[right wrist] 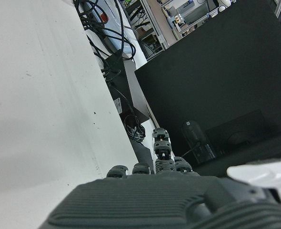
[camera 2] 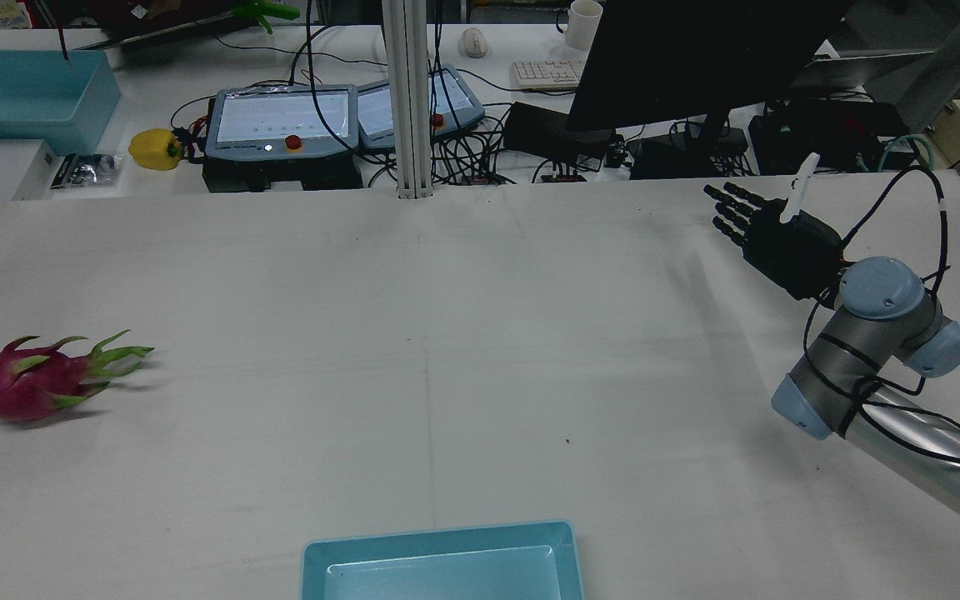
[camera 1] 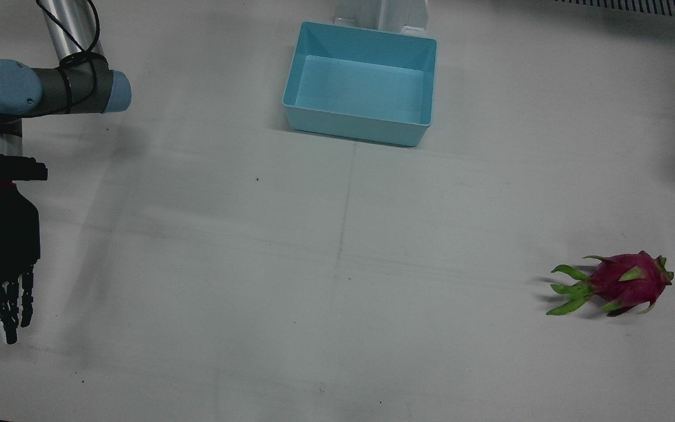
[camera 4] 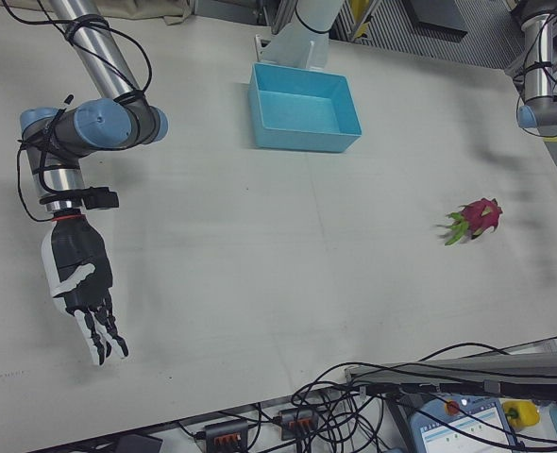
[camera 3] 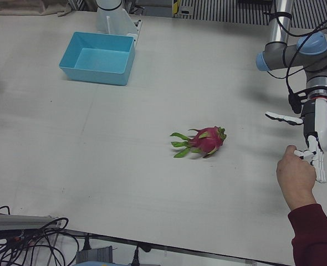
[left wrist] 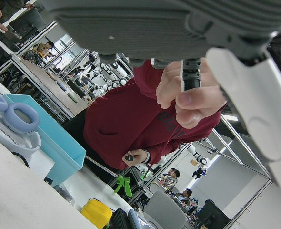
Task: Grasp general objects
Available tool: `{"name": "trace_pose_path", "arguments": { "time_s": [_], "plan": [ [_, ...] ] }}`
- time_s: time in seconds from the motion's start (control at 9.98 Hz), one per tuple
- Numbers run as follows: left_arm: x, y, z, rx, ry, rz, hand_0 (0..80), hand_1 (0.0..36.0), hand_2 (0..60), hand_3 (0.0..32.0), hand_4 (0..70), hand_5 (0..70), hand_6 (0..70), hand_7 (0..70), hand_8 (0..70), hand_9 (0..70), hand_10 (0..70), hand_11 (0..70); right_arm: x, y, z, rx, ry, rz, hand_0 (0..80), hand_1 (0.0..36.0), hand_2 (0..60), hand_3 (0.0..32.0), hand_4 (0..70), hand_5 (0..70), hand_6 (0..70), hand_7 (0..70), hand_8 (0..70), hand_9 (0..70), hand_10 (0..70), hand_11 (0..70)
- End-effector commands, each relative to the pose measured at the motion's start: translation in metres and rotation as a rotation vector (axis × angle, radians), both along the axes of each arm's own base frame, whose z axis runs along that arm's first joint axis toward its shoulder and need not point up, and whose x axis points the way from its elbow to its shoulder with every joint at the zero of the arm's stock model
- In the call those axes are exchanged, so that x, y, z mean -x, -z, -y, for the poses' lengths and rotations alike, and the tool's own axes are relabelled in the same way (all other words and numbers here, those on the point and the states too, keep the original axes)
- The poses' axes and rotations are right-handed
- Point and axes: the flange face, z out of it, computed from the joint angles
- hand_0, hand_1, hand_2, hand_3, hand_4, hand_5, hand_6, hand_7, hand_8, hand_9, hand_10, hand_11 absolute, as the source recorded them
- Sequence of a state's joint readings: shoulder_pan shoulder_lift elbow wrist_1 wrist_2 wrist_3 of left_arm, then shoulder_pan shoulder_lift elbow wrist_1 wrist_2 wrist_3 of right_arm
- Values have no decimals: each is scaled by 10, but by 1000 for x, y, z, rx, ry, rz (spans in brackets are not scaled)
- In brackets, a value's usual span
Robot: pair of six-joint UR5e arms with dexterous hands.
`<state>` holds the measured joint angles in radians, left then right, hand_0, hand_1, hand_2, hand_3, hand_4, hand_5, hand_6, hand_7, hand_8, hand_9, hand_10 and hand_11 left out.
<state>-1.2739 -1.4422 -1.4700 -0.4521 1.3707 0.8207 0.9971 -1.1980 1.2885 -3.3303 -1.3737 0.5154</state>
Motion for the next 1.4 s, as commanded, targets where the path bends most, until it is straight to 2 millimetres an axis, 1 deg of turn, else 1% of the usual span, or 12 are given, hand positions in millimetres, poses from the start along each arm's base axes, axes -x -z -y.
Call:
{"name": "trace_pose_path", "arguments": {
  "time_s": [0.0,0.3,0.4,0.5,0.6,0.7,0.8,0.9,1.0,1.1,1.2,1.3],
  "plan": [
    [-1,0,1,3,-1,1,488,112,0,76,0,0,0,0,0,0,0,0,0,0,0,0,-1,0,0,0,0,0,0,0,0,0,0,0,0,0],
    [-2,0,1,3,-6,1,492,125,0,106,0,0,0,0,0,0,0,0,0,0,0,0,-1,0,0,0,0,0,0,0,0,0,0,0,0,0],
    [-2,1,1,2,-6,0,500,152,49,248,0,0,0,0,0,0,0,0,0,0,0,0,-1,0,0,0,0,0,0,0,0,0,0,0,0,0],
    [-2,1,1,2,-6,0,500,168,103,308,0,0,0,0,0,0,0,0,0,0,0,0,1,0,0,0,0,0,0,0,0,0,0,0,0,0],
    [-3,1,1,0,-8,-2,505,155,17,116,0,0,0,0,0,0,0,0,0,0,0,0,-1,0,0,0,0,0,0,0,0,0,0,0,0,0],
    [-4,2,2,-8,-13,-6,503,131,0,4,11,0,0,0,0,0,0,0,0,0,0,0,-1,0,0,0,0,0,0,0,0,0,0,0,0,0],
    [-6,3,3,-20,-19,-9,529,157,0,0,27,0,0,0,0,0,0,0,0,0,0,0,-1,0,0,0,0,0,0,0,0,0,0,0,0,0],
    [-8,5,4,-36,-31,-11,539,165,0,0,33,0,0,0,0,0,0,0,0,0,0,0,1,0,0,0,0,0,0,0,0,0,0,0,0,0],
    [-10,6,4,-43,-46,-10,530,142,0,0,34,0,0,0,0,0,0,0,0,0,0,0,1,0,0,0,0,0,0,0,0,0,0,0,0,0],
    [-10,8,5,-53,-54,-13,526,145,0,10,39,0,0,0,0,0,0,0,0,0,0,0,-1,0,0,0,0,0,0,0,0,0,0,0,0,0],
    [-10,8,4,-56,-56,-21,533,166,6,30,41,0,0,0,0,0,0,0,0,0,0,0,-1,0,0,0,0,0,0,0,0,0,0,0,0,0],
    [-10,9,4,-70,-58,-28,554,218,92,166,19,0,0,0,0,0,0,0,0,0,0,0,-1,0,0,0,0,0,0,0,0,0,0,0,0,0]
  ]
}}
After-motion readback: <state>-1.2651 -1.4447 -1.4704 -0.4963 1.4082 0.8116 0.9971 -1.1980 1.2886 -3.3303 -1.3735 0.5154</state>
